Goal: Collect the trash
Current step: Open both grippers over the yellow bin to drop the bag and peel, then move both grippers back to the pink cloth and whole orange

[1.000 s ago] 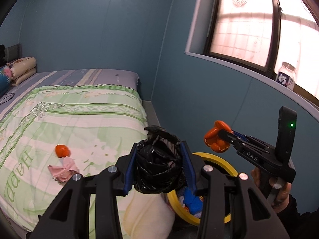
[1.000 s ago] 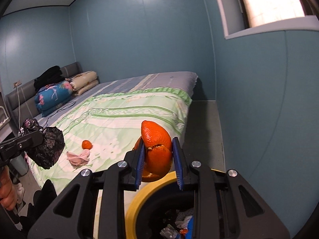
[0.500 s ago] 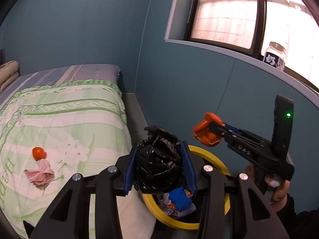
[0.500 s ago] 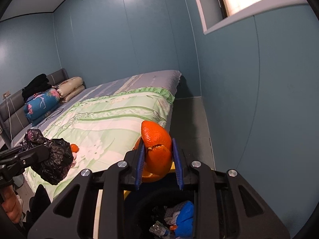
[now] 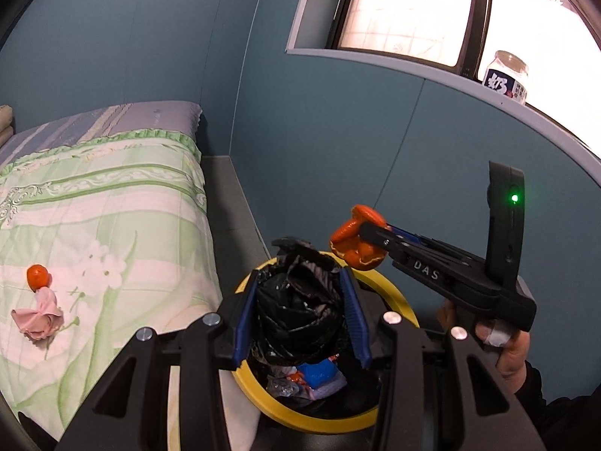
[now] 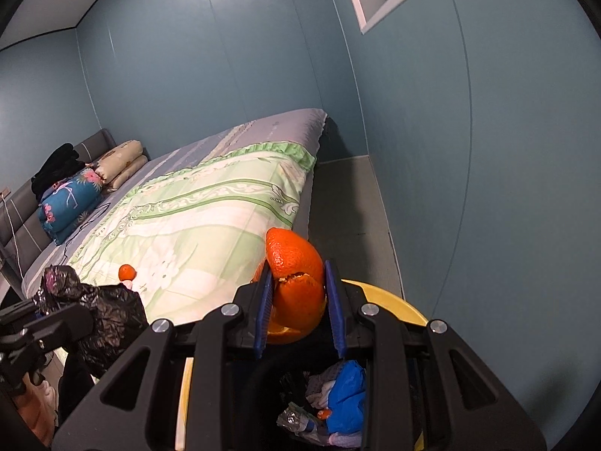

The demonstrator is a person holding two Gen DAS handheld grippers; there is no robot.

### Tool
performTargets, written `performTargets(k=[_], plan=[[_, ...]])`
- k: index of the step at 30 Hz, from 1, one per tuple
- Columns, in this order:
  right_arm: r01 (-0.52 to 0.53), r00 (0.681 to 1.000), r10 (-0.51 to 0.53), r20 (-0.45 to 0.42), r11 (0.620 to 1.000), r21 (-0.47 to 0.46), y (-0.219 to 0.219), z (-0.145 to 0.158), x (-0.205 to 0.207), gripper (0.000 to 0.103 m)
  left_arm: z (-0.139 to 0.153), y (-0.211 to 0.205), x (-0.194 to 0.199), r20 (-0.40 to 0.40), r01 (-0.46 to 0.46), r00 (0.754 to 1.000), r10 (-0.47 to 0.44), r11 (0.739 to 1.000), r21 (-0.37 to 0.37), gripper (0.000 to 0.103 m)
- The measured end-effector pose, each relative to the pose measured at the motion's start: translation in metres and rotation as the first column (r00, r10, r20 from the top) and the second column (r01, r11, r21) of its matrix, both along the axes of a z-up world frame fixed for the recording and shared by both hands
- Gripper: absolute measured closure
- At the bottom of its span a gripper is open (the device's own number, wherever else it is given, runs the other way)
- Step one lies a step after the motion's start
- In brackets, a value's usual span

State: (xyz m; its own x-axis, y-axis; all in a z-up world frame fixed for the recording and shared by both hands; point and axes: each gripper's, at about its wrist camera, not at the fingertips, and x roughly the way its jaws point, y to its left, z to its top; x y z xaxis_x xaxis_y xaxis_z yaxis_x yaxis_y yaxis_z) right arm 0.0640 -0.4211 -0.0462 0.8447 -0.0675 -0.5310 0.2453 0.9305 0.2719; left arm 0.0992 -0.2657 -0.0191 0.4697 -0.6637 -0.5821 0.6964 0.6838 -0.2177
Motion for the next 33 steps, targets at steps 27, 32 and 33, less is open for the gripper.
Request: performTargets(k=[27, 32, 33], plan=[[0.055, 0.998, -0.052, -0.046, 0.996, 0.065, -0.022, -0.015, 0.002, 0.052, -0.025, -0.004, 0.008, -0.077, -0.001, 0.997, 0.002, 1.000, 0.018, 0.024], [0.059, 0.998, -0.057, -0.032, 0.996, 0.069, -0.024, -0.011, 0.001, 0.052, -0.023, 0.017, 0.015, -0.028, -0.061, 0.998, 0.061, 0.998, 0.021, 0.013], [0.058, 0.998, -0.056, -0.027, 0.996, 0.068, -0.023, -0.010, 0.000, 0.051, -0.024, 0.022, 0.018, -0.024, -0.079, 0.997, 0.080, 0.997, 0.023, 0.012]])
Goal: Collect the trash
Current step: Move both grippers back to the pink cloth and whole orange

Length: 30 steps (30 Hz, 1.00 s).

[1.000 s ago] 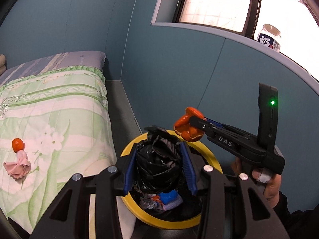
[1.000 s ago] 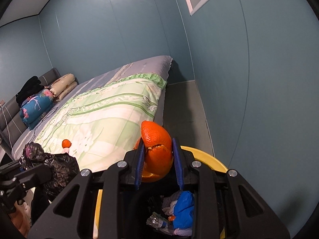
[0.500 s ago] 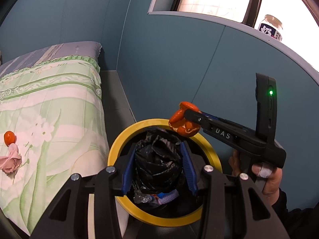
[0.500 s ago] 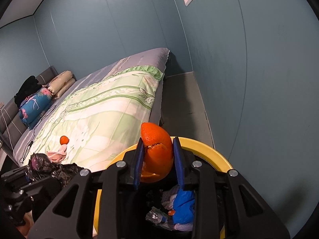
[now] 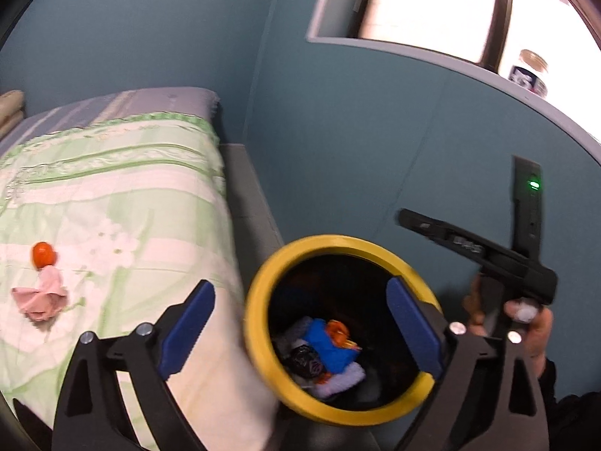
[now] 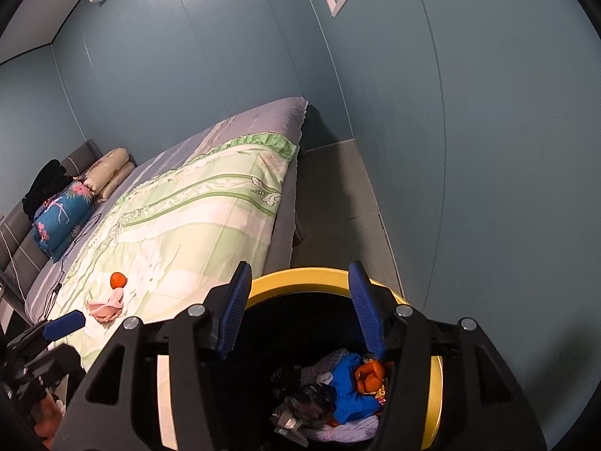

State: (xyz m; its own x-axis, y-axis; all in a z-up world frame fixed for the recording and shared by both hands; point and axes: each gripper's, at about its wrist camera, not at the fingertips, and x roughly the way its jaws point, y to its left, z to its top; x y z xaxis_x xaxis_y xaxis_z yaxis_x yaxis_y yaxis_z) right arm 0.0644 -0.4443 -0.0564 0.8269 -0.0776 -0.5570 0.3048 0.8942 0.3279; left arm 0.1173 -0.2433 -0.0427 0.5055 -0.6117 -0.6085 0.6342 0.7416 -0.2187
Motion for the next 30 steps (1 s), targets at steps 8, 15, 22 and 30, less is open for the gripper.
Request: performTargets(k=[8, 15, 22, 30], plan=[[-0.137, 0.990, 0.137, 0.043, 0.991, -0.002, 0.034, 0.019, 0.038, 0.034, -0.003, 0.062, 0.033, 0.012, -0.167, 0.986, 0.167, 0.986, -0.011, 0.008], [-0.334, 0.941, 0.335, 0.039, 0.942, -0.039, 0.105, 0.038, 0.107, 0.031, -0.008, 0.123, 0.059, 0.038, -0.308, 0.951, 0.308, 0.951, -0.016, 0.008], [-0.520, 0.854, 0.517, -0.055, 0.851, -0.070, 0.198, 0.029, 0.184, 0.030, -0.029, 0.182, 0.091, 0.012, -0.441, 0.898, 0.441, 0.898, 0.008, 0.008], [-0.699, 0.708, 0.682, -0.183, 0.714, -0.040, 0.292, 0.001, 0.265, 0.030, -0.059, 0.232, 0.117, -0.052, -0.517, 0.854, 0.517, 0.856, 0.025, 0.008]])
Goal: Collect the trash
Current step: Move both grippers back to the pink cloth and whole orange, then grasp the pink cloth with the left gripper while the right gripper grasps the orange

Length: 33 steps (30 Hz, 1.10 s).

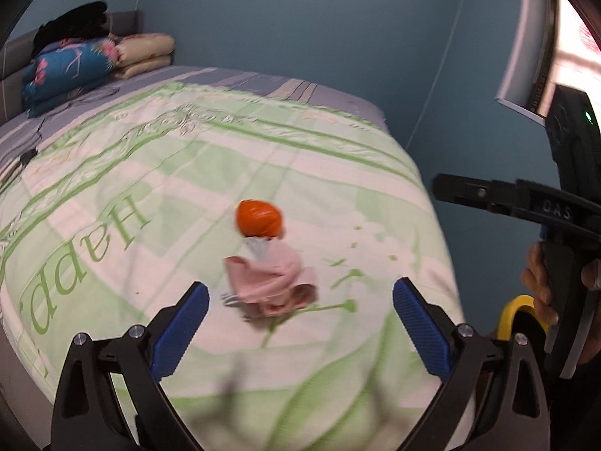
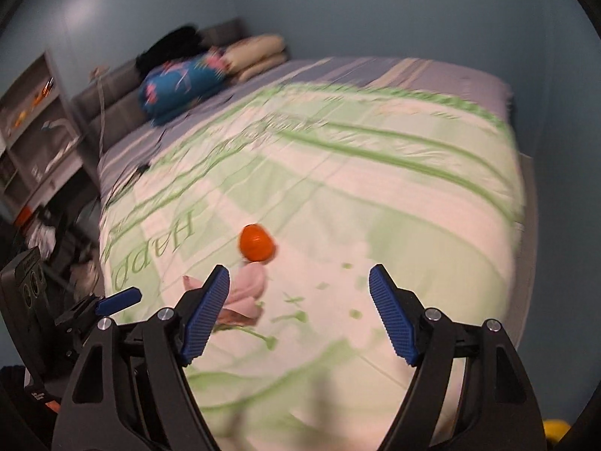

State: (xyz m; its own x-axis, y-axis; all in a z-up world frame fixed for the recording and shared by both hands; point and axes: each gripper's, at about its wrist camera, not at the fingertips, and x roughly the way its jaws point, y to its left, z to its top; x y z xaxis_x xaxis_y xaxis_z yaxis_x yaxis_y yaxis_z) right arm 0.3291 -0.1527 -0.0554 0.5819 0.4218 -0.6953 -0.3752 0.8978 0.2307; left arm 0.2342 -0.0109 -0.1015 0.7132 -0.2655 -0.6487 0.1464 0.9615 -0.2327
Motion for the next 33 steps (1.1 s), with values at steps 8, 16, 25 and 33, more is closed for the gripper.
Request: performTargets(k=[8, 16, 25, 33], plan=[[-0.141, 0.983, 0.130, -0.128, 0.986, -0.084, 0.062, -0.034, 0.061, 0.030, -0.024, 0.018, 0.029, -0.059, -0.033, 0.998, 0.030, 0.999, -0.038, 0.008], [-0.233, 0.952, 0.191, -0.237, 0.959, -0.163, 0.106, -0.066, 0.095, 0.030, -0.040, 0.020, 0.046, -0.087, -0.022, 0.996, 0.017, 0.998, -0.053, 0.008], [-0.257, 0.939, 0.194, -0.284, 0.945, -0.203, 0.126, -0.086, 0.114, 0.031, -0.049, 0.023, 0.058, -0.109, -0.025, 0.994, 0.015, 0.995, -0.092, 0.010], [-0.251, 0.934, 0.175, -0.312, 0.941, -0.226, 0.130, -0.098, 0.123, 0.047, -0.064, 0.013, 0.068, -0.152, 0.008, 0.988, -0.021, 0.996, -0.091, 0.042]])
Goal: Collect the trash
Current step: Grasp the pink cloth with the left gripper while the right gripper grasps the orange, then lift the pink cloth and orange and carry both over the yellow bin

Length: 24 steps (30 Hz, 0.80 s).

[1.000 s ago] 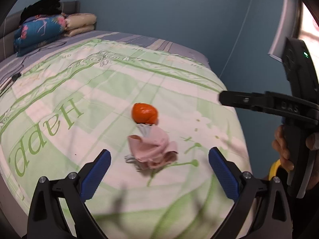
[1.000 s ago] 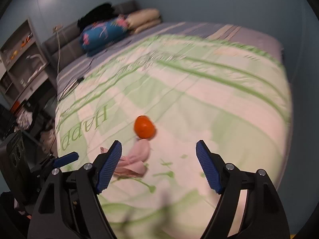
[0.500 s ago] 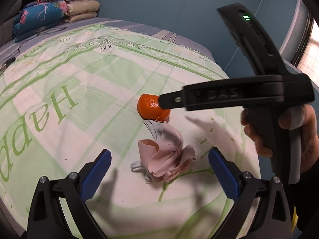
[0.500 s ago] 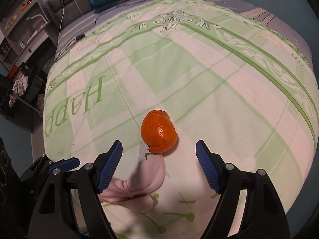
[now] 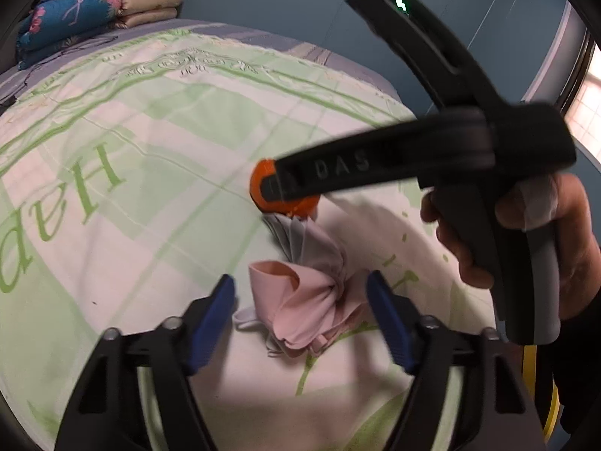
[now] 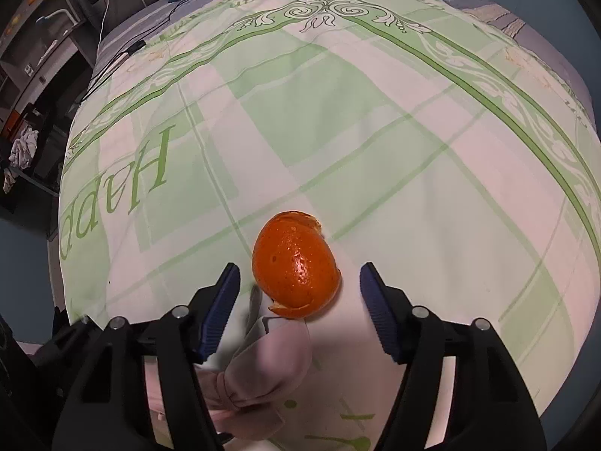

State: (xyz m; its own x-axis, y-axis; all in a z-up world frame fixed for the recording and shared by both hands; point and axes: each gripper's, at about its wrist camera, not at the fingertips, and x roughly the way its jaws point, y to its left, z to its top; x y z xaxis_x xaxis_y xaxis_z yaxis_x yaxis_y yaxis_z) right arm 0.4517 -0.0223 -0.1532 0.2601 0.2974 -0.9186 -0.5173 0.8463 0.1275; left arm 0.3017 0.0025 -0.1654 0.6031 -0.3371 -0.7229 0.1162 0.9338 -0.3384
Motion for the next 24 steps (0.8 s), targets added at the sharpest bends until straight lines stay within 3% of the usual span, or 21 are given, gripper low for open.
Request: performTargets(k=[2, 7, 13, 24], plan=[[-0.002, 1.000, 0.002, -0.008, 1.000, -0.006, 0.001, -0.003, 0.001, 0.052, -0.005, -0.002, 0.002, -0.020, 0.009, 1.000, -0.009, 1.000, -0.012, 0.055], [0.009, 1.000, -0.009, -0.019, 1.000, 0.002, 0.002, -0.005, 0.003, 0.058, -0.010, -0.004, 0.003, -0.020, 0.010, 1.000, -0.011, 1.000, -0.009, 0.063], [0.047, 0.999, -0.047, -0.024, 0.999, 0.013, -0.001, -0.004, 0.004, 0.067, -0.007, -0.009, 0.000, -0.009, 0.051, 0.999, -0.051, 0.999, -0.013, 0.083], [0.117, 0.991, -0.122, 0.050, 0.988, 0.100, -0.023, 0.035, -0.001, 0.070, 0.025, -0.007, -0.020, 0.044, 0.075, 0.996, -0.074, 0.997, -0.027, 0.086]])
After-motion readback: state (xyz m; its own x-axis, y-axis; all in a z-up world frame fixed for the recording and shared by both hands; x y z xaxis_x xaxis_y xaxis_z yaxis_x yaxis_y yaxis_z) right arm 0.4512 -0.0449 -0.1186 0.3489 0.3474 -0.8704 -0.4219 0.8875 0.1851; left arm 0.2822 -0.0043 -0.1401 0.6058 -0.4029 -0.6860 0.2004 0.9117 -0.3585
